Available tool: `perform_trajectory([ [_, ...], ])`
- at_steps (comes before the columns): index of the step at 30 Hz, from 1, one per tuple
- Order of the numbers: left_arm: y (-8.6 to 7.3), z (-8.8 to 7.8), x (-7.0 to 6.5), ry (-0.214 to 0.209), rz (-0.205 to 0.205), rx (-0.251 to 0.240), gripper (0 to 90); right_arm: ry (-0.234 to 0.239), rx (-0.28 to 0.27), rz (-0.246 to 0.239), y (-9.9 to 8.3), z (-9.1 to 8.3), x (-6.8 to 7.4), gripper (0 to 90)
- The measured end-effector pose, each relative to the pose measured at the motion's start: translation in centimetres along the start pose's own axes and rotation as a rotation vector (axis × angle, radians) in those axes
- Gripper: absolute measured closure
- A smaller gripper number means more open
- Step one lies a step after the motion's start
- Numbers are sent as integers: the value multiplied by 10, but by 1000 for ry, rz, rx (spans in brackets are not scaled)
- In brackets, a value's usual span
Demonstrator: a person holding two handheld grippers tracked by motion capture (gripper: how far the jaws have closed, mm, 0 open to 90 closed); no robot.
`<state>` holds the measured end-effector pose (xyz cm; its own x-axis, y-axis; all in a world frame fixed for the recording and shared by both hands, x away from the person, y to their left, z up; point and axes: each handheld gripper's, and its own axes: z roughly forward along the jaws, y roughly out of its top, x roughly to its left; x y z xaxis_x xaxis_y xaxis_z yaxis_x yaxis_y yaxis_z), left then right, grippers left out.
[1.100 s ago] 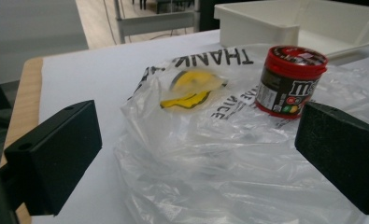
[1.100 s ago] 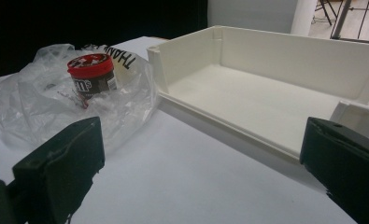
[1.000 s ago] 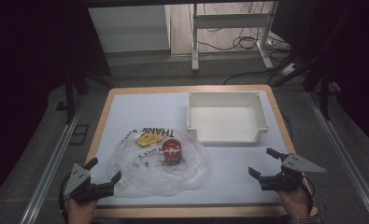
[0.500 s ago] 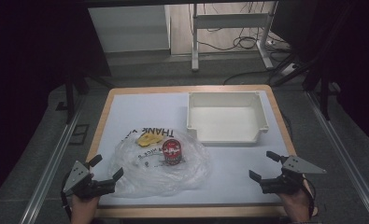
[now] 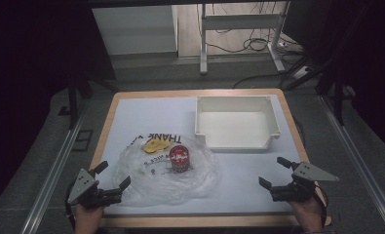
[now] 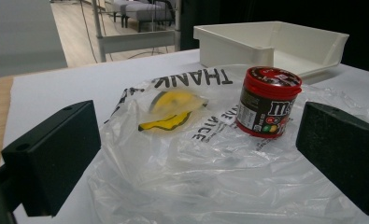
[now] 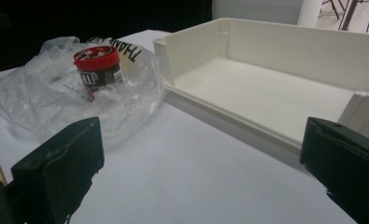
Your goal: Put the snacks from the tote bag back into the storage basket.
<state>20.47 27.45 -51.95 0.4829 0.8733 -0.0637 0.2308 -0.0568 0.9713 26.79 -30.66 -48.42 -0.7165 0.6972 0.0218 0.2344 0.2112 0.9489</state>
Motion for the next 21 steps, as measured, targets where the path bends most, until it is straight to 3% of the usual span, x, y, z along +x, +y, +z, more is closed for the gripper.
perform_trajectory([
  [12, 0, 0, -2, 22, 30, 11, 5, 14, -16, -10, 8, 5, -1, 0],
  [21, 0, 0, -3, 34, 44, 15, 7, 14, 13, -45, 12, 12, 2, 0],
])
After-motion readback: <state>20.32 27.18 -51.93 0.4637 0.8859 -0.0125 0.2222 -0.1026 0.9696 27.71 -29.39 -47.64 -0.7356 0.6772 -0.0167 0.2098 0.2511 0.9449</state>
